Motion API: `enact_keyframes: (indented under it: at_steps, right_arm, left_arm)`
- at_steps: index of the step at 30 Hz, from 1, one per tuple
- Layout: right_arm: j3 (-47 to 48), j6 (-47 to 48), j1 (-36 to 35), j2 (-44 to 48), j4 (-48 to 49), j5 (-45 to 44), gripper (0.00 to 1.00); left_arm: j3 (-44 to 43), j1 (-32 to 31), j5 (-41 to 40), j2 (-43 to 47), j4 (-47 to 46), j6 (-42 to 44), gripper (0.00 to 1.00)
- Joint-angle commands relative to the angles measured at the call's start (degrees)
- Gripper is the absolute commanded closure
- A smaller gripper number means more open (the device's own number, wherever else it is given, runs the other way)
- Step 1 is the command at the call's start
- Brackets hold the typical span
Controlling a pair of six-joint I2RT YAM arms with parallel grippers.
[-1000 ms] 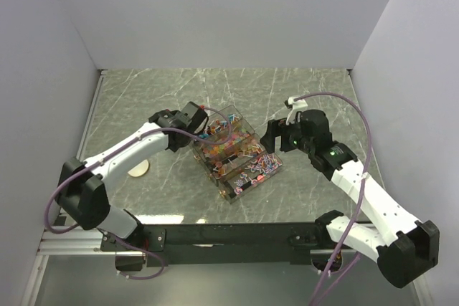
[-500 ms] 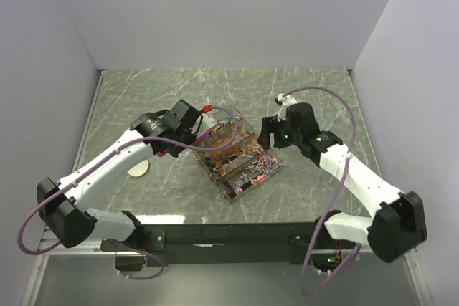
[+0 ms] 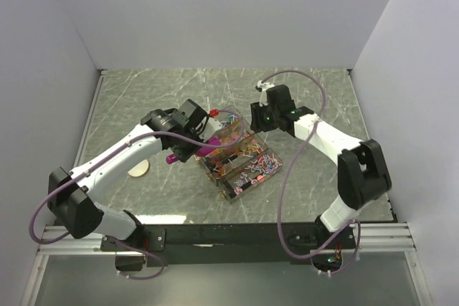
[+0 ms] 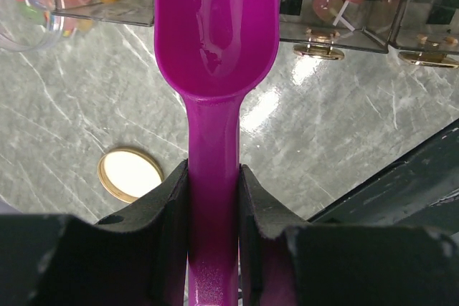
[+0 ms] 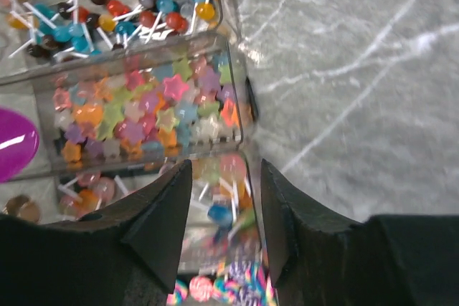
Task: Pack the candies
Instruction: Place the fake candies in the packing bottle, then scoop the fake candies from the storage box.
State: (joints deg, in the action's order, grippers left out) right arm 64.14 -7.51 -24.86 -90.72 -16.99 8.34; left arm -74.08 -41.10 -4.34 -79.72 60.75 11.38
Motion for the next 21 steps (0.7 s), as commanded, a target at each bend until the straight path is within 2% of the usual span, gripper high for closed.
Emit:
enact_keyframes:
  at_steps: [1,10,11,14,18,21]
  right_arm:
    - [3.8,2.5,0.3,-3.8,3.1,1.9,0.51]
    - [9.1,6.4,0.2,-13.4,3.9,3.6,0.57]
    - [9.3,7.0,0.3,-14.0,4.0,3.7,0.63]
    - [9.6,9.3,0.2,-15.3,3.8,3.3,0.68]
    - [9.0,11.6,-0.4,-14.2,3.7,4.8,0.81]
    - [8.9,13.2,-1.4,-14.0,2.3,3.4,0.86]
  left_arm:
    - [-2.9,-0.3,0.6,-1.5,0.0,-1.2,0.99]
    - [-3.7,-0.2,-1.8,-5.5,0.6,-1.4,0.99]
    - [-3.4,-0.2,-1.9,-5.5,0.5,-1.2,0.99]
    - [-3.3,-0.2,-2.4,-5.5,0.9,-1.4,0.99]
    - [-3.1,-0.2,-3.7,-5.8,0.8,-1.3,0.99]
    - [-3.5,-0.2,-3.6,-5.7,1.0,-1.4,0.99]
